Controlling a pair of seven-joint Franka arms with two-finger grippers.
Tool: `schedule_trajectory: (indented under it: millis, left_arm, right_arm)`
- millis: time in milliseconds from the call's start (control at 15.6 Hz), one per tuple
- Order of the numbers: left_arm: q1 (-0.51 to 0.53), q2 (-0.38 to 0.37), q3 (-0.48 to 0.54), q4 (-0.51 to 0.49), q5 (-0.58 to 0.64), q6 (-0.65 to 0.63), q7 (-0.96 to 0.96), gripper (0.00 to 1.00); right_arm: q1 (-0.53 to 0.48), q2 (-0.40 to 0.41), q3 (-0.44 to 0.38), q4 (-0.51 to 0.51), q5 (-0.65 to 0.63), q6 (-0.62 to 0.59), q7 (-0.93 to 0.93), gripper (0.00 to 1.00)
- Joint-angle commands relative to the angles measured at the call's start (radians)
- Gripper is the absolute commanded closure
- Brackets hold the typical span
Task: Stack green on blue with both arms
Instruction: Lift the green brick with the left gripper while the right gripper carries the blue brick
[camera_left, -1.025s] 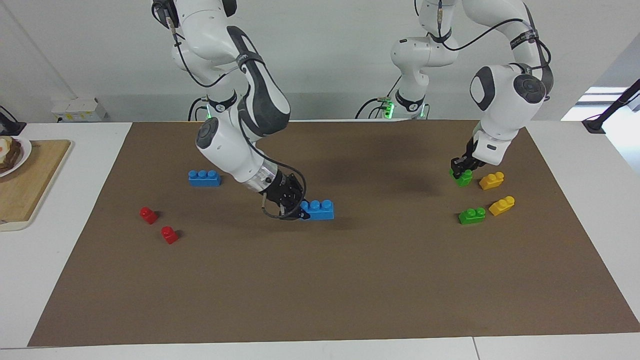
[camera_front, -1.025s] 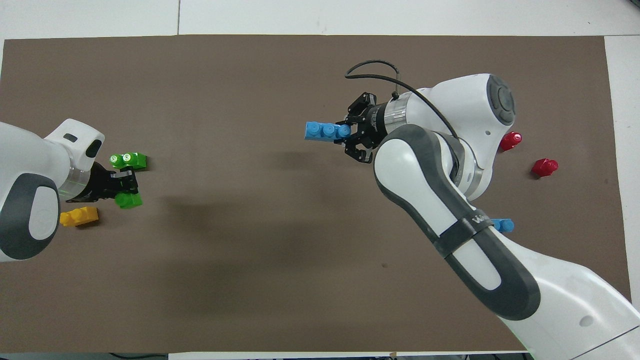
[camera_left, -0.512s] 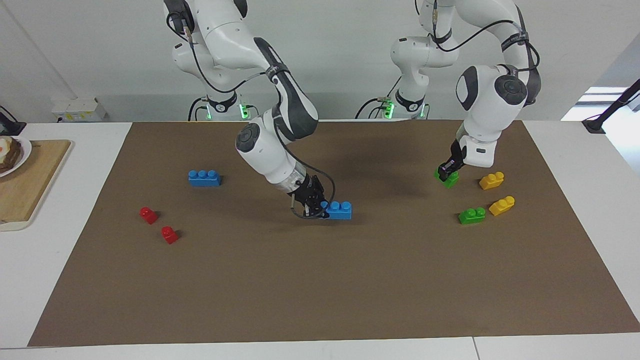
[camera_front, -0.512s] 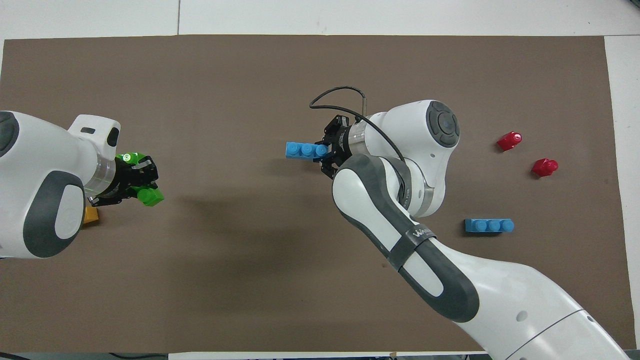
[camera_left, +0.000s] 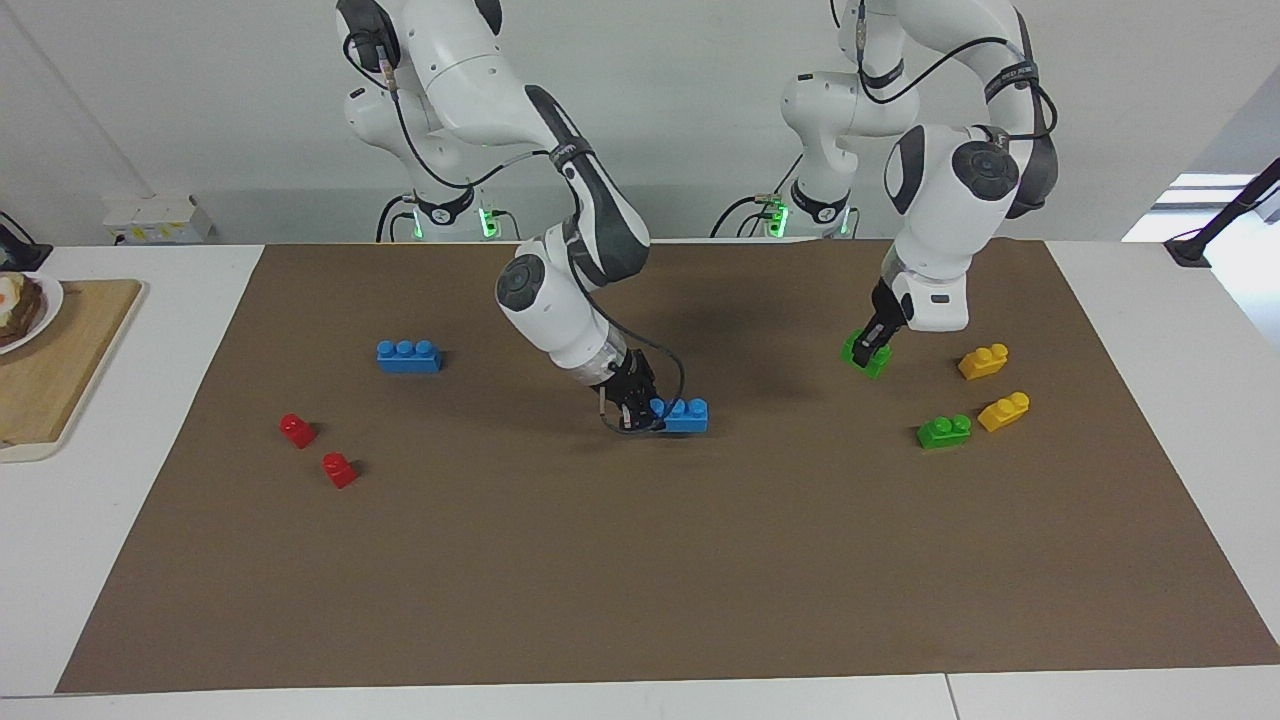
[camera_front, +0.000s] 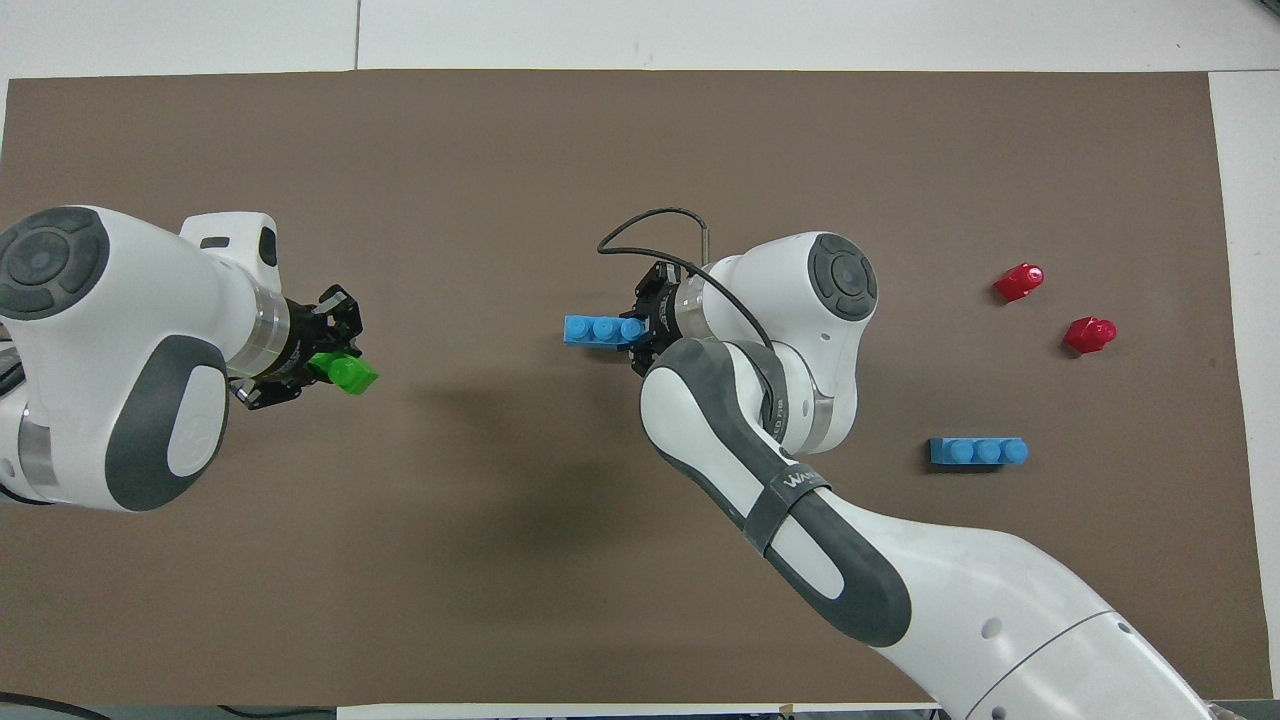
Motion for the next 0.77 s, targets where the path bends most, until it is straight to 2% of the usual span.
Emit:
schedule_trajectory:
  millis: [0,512,577,705]
  left_arm:
    - [-0.074,0.048,0.011,0.099,-0.009,-0.033,-0.238,1.00]
    - [-0.191,0.067,0.009,0.120,-0.004,-0.007,-0.654,1.00]
    - [-0.211,0.086,0.009,0.134,-0.010,0.014,-0.685,1.00]
    - [-0.237,0.180,0.011,0.226,-0.006,0.007,-0.780,1.00]
  right_arm:
    - [0.016,0.031,-0.001,-0.005,-0.016,0.052,0.005,1.00]
    - [0.019,0.033,-0.003,-0.014,-0.016,0.057,0.007,1.00]
    - [0.019,0.033,-0.003,-0.017,-0.016,0.065,0.005,1.00]
    - [0.019,0.033,-0.003,-0.034,-0.016,0.083,0.002,1.00]
